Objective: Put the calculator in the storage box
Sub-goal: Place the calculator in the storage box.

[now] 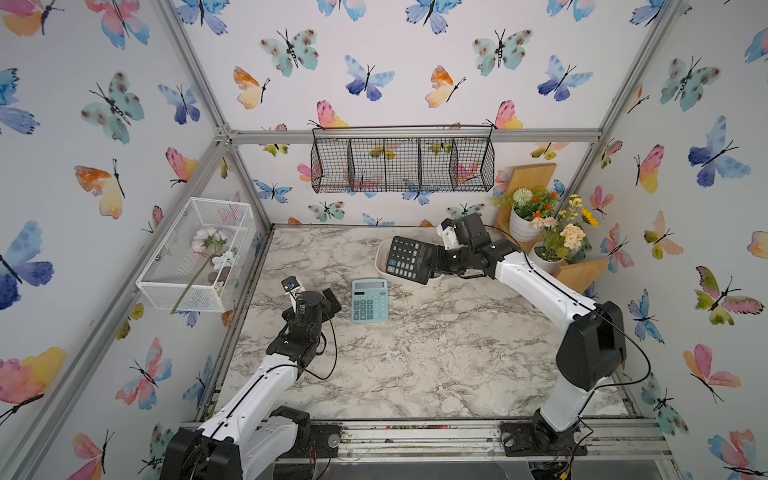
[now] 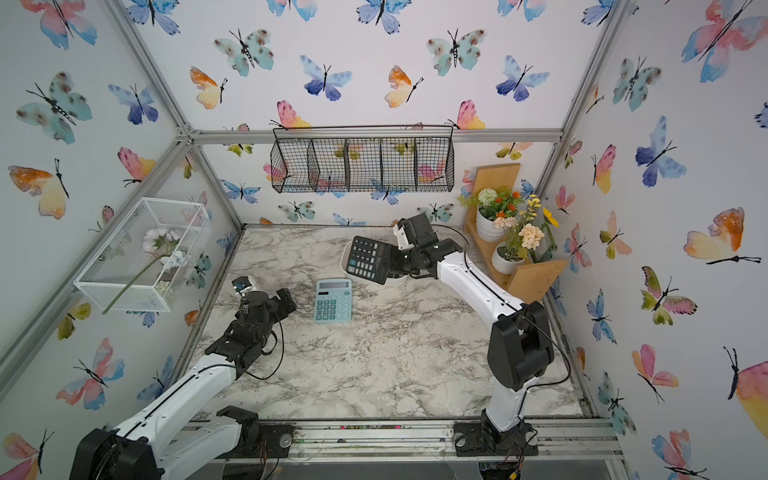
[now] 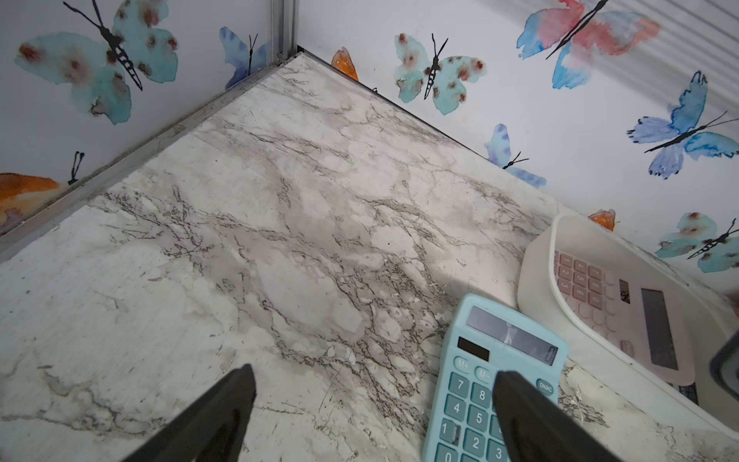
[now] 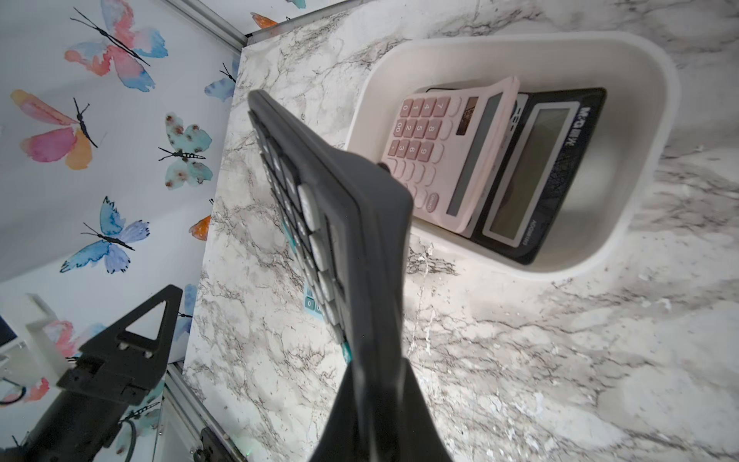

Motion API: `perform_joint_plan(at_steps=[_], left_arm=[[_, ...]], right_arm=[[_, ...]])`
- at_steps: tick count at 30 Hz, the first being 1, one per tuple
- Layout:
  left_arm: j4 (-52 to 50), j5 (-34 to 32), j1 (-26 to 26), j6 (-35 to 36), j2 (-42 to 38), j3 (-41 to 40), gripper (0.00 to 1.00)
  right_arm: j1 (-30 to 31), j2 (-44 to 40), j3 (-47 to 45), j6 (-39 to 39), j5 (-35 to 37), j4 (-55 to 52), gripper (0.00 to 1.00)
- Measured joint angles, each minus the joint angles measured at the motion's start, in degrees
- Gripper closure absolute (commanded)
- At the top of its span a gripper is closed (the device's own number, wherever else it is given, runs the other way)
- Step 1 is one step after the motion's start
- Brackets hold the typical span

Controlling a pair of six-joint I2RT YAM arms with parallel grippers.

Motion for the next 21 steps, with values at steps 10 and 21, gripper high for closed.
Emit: perform_joint_plan(at_steps=[10,21], left_arm=[[0.0,0.0,0.0,0.0,-0.6,0.0,0.01],[0.0,0.0,0.0,0.0,-0.7,0.0,0.01]], right_arm=[[-1.3,15.7,17.8,0.8,-2.8,-2.2,0.98],[-4.2,26.8,31.2,1.2,-5.3,-10.0,0.98]])
